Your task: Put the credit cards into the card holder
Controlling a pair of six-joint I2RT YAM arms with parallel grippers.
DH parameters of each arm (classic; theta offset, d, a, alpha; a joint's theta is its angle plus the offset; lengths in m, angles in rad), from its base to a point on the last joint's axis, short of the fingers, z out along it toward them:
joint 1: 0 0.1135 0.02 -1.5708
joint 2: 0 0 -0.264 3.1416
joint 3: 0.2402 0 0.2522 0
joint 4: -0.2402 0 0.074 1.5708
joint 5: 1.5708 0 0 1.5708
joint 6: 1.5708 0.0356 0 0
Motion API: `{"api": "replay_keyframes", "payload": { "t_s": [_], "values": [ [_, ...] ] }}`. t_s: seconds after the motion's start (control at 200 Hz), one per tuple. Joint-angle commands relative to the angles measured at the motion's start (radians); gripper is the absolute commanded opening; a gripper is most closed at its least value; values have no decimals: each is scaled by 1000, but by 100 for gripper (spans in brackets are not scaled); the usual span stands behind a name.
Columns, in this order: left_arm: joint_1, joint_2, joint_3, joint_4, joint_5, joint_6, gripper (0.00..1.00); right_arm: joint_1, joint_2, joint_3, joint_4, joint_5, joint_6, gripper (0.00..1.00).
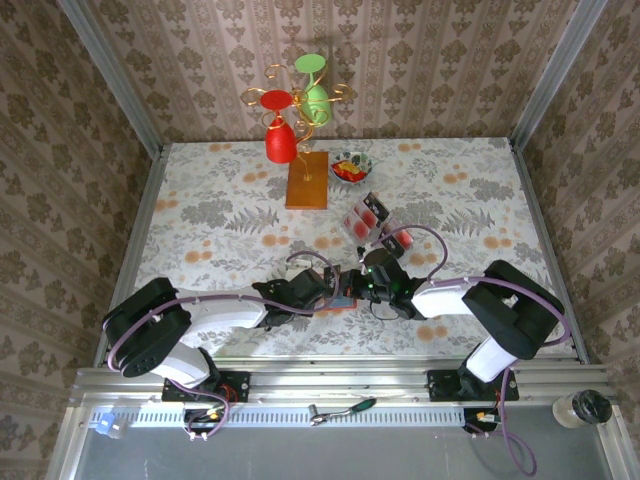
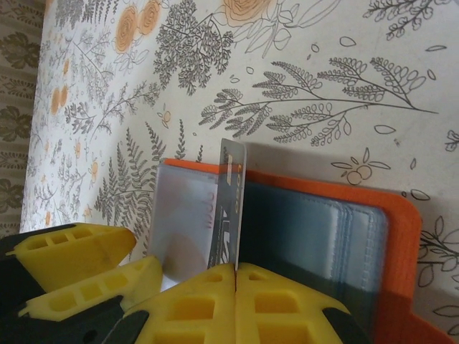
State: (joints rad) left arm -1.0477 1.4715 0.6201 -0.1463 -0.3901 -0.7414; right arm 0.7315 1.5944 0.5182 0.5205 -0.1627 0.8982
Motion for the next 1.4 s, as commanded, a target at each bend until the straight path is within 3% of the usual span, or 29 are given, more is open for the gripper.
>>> {"api": "replay_keyframes", "payload": {
  "t_s": [0.0, 1.395],
  "values": [
    [-8, 9, -10, -16, -16, -18, 43, 9, -14, -26, -27, 4, 4, 0],
    [-8, -8, -39, -25, -30, -33, 43, 37, 2, -15, -72, -6, -13, 0]
  ]
}}
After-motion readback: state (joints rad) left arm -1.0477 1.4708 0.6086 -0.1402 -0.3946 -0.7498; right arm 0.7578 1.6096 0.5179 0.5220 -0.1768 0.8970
